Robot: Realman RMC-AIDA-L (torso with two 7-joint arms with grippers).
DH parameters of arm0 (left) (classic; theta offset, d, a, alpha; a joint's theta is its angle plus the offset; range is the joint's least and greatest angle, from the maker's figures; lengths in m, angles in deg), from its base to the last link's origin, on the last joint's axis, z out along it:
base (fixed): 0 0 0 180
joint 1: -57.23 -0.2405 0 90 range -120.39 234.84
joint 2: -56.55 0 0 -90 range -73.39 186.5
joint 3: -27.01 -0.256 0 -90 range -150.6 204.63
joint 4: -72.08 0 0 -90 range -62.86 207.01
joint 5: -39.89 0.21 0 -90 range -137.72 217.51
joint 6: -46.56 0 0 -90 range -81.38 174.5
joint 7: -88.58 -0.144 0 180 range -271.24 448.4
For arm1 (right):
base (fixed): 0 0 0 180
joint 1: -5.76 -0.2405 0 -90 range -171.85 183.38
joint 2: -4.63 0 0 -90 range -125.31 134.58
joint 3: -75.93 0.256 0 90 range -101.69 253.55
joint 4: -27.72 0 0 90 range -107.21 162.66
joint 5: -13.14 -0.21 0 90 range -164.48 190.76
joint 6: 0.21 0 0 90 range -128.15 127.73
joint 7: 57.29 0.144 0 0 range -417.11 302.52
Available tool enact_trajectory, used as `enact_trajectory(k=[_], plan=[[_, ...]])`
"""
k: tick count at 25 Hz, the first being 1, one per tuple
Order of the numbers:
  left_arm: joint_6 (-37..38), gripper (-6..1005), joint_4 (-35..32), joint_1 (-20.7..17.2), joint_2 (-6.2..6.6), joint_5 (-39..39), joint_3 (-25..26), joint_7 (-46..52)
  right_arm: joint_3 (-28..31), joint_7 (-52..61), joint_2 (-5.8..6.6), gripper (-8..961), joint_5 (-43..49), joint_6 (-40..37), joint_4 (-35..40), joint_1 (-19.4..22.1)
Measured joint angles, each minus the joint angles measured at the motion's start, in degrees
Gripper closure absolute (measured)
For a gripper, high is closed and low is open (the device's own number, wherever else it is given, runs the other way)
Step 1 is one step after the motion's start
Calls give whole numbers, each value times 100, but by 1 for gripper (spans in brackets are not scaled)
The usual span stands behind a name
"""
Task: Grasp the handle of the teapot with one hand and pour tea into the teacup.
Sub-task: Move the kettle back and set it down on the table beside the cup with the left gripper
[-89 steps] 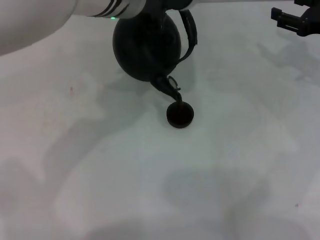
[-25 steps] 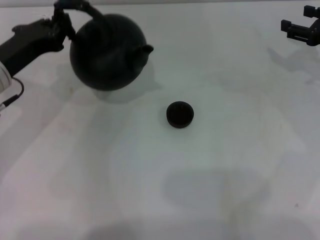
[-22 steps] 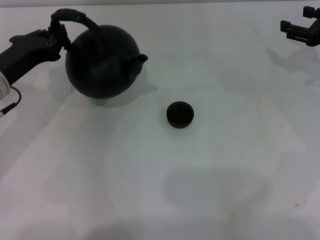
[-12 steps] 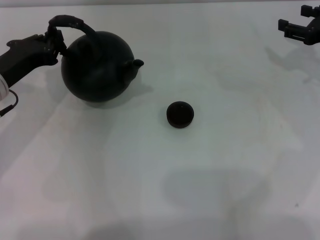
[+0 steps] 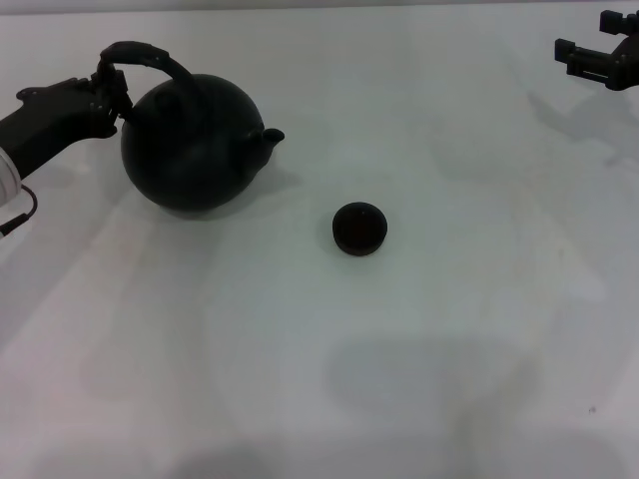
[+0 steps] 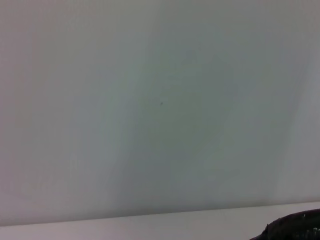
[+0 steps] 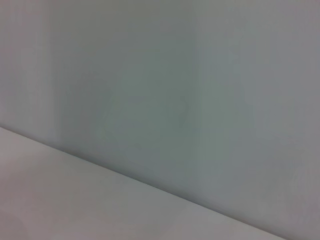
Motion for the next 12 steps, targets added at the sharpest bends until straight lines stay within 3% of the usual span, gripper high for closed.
enact_trajectory(k=[12], plan=[[-87,899,94,82,3,181,57,123,0,7,0,169,0,20,4,15]])
